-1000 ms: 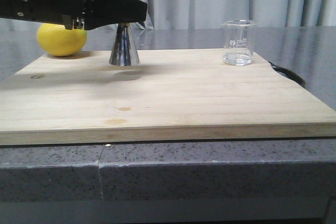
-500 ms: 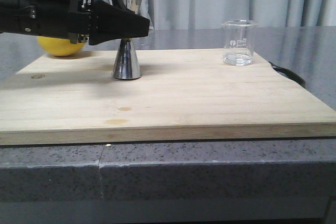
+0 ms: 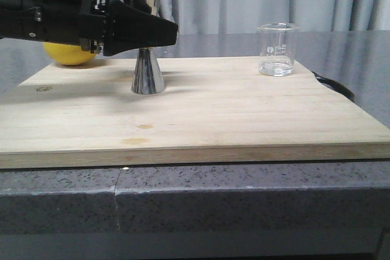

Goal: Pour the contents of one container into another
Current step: 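Lower the filled jigger onto the board with the left gripper and release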

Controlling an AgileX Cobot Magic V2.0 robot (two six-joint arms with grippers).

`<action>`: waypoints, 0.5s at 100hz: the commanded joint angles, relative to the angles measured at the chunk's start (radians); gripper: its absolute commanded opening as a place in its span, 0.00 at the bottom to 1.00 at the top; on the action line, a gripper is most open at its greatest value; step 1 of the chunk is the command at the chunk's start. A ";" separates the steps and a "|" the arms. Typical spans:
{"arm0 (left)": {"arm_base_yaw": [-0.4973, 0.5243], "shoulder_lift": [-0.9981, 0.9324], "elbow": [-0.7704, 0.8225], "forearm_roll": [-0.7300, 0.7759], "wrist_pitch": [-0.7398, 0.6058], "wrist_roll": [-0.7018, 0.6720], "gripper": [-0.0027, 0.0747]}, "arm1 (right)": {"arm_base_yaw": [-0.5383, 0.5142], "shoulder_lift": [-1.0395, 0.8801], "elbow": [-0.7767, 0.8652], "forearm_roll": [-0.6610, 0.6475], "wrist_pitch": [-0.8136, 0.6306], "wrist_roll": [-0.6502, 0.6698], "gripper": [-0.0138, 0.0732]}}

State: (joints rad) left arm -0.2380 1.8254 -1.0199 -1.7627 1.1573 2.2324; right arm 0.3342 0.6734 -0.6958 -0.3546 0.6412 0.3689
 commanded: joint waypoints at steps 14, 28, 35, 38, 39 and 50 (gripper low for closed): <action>-0.007 -0.142 -0.030 0.130 -0.106 -0.183 0.84 | 0.003 -0.005 -0.024 -0.029 -0.062 -0.006 0.87; -0.007 -0.256 -0.030 0.369 -0.233 -0.394 0.84 | 0.003 -0.005 -0.024 -0.029 -0.062 -0.006 0.87; -0.007 -0.320 -0.040 0.514 -0.252 -0.531 0.84 | 0.003 -0.005 -0.024 -0.029 -0.058 -0.006 0.87; -0.007 -0.345 -0.046 0.576 -0.252 -0.619 0.84 | 0.003 -0.005 -0.024 -0.029 -0.054 -0.006 0.87; -0.007 -0.358 -0.050 0.592 -0.252 -0.638 0.84 | 0.003 -0.005 -0.024 -0.029 -0.054 -0.006 0.87; -0.007 -0.464 -0.106 0.895 -0.246 -0.999 0.84 | 0.003 -0.005 -0.024 -0.029 -0.045 -0.006 0.87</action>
State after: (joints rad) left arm -0.2380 1.4773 -1.0576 -1.0444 0.8946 1.5273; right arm 0.3342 0.6734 -0.6958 -0.3546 0.6429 0.3689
